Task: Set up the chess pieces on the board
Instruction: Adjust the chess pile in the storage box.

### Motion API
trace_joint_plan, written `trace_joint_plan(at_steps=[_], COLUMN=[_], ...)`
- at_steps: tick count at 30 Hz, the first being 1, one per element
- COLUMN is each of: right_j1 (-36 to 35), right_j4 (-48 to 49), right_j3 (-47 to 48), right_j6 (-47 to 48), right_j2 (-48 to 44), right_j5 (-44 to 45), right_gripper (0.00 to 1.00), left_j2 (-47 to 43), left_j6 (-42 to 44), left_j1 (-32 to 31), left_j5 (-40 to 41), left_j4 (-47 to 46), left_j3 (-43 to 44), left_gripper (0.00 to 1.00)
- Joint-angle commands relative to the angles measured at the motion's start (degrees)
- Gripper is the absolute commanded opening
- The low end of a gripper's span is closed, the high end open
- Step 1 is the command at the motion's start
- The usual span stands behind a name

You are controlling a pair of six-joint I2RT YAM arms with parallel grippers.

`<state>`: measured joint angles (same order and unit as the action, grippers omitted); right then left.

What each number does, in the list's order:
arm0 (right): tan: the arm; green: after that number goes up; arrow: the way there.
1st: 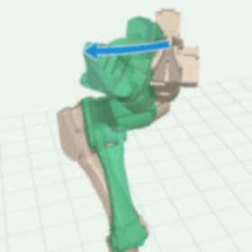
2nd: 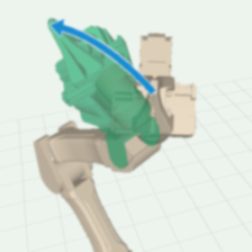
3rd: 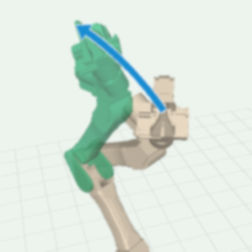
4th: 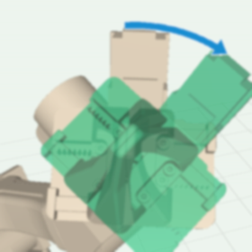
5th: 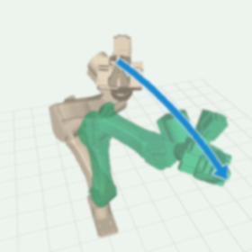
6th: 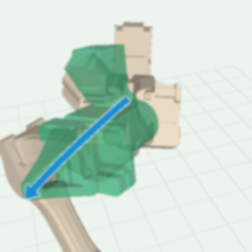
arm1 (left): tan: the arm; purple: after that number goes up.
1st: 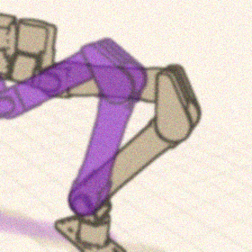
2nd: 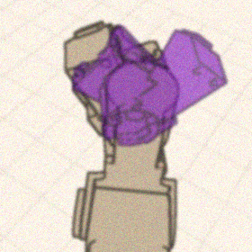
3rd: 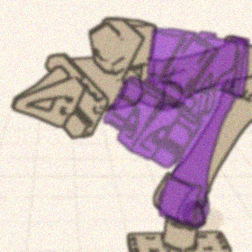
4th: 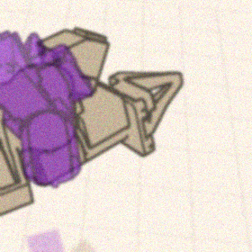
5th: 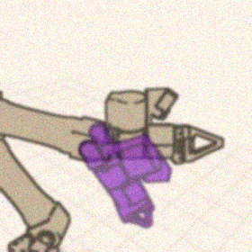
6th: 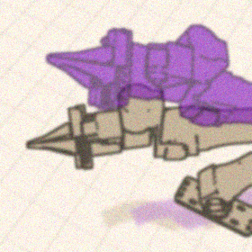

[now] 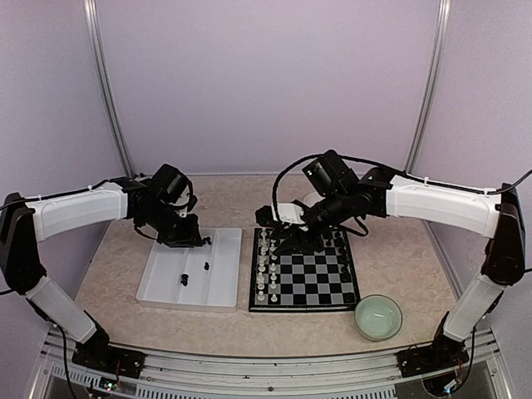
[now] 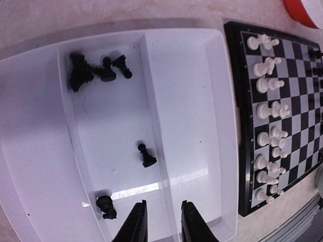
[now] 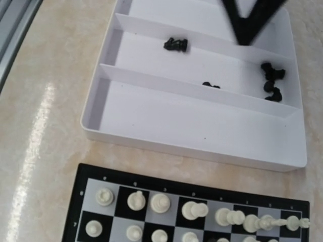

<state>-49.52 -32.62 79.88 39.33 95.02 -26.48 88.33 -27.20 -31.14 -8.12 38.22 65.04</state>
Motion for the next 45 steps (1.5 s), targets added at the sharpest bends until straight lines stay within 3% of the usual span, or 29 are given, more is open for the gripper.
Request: trace_joint_plan(at_steps=[1,10,16,25,36,45], right_j1=[-0.49,-1.51,-1.63,-1.64,-1.75,-1.76], right_j4=[2.10,0.63,0.99,1.35,1.87,1.69], right_j3=[-0.36,2.33,1.34,0.71,-0.39,0.01], right_j6=[-1.48,-3.19,-3.29,-3.41,-3.69,-3.94], right_j2=[0.01,2.73,2.22,2.35,2.93,4.23], right_j5=[0.61,-1.56,-1.83,-2.34,-2.17,-2.41], right_gripper=[0.40,0.40,0.40,0.40,0.40,0.39], left_j2=[-1.74,-1.73,-1.68,2.25,8.64,11.89], left_j6=[-2.56,-11.95,-16.17,-19.03,-16.94,-14.46], left_j1=[-5.64,-10.42,-11.05,-10.51,-8.70,-5.30], left_j5=[12.02,16.03,15.95,19.49,23.18,26.58], left_j4=[6.90,4.76,0.85,-5.13,-10.18,-12.33], left_j3=[-3.10,-9.92,-13.51,-16.27,-15.23,-14.03], left_gripper=[0.27,0.32,0.39,0.42,0.40,0.30])
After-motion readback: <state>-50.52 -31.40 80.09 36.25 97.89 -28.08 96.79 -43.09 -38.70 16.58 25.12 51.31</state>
